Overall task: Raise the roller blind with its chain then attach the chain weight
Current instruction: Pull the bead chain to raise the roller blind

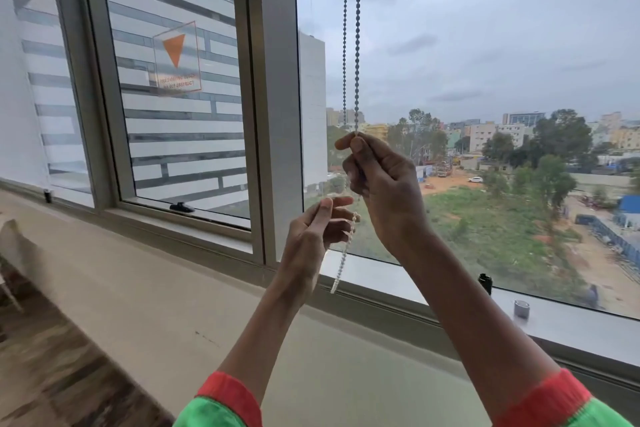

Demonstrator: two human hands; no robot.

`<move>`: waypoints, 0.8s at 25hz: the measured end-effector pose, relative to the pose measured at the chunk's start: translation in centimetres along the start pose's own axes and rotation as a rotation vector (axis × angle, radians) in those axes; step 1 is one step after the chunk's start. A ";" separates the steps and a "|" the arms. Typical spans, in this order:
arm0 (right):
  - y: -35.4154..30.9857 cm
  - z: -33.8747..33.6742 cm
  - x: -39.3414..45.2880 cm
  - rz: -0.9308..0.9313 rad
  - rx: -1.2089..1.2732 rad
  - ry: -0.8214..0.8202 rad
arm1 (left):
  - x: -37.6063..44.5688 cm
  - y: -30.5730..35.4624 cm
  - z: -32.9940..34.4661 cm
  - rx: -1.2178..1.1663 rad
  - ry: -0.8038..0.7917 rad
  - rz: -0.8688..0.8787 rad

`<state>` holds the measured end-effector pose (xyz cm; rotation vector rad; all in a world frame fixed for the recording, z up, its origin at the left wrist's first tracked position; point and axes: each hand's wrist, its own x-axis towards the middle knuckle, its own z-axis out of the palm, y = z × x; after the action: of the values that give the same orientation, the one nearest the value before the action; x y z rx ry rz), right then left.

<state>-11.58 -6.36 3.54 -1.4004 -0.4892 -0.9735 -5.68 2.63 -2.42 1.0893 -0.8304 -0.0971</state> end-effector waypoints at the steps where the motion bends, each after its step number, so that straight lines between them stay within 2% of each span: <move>1: 0.2 -0.2 -0.4 0.003 0.000 -0.002 | 0.6 0.8 -0.1 -0.032 0.013 -0.001; 9: 5.1 -2.5 -6.7 0.180 -0.063 -0.063 | 5.3 8.9 3.8 -0.076 -0.109 0.118; 13: 7.0 -3.4 -8.4 0.261 -0.091 -0.091 | 5.1 7.1 4.1 -0.038 -0.036 0.105; 17: 8.0 -4.5 -9.0 0.368 -0.128 -0.085 | 3.8 4.8 3.0 -0.067 -0.051 0.096; 20: 8.3 -4.7 -8.2 0.452 -0.063 -0.047 | 2.6 3.1 2.3 -0.077 -0.045 0.074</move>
<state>-10.59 -9.49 -8.63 -1.5080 -0.1626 -0.5931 -6.30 1.29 1.99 0.9864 -0.8997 -0.0914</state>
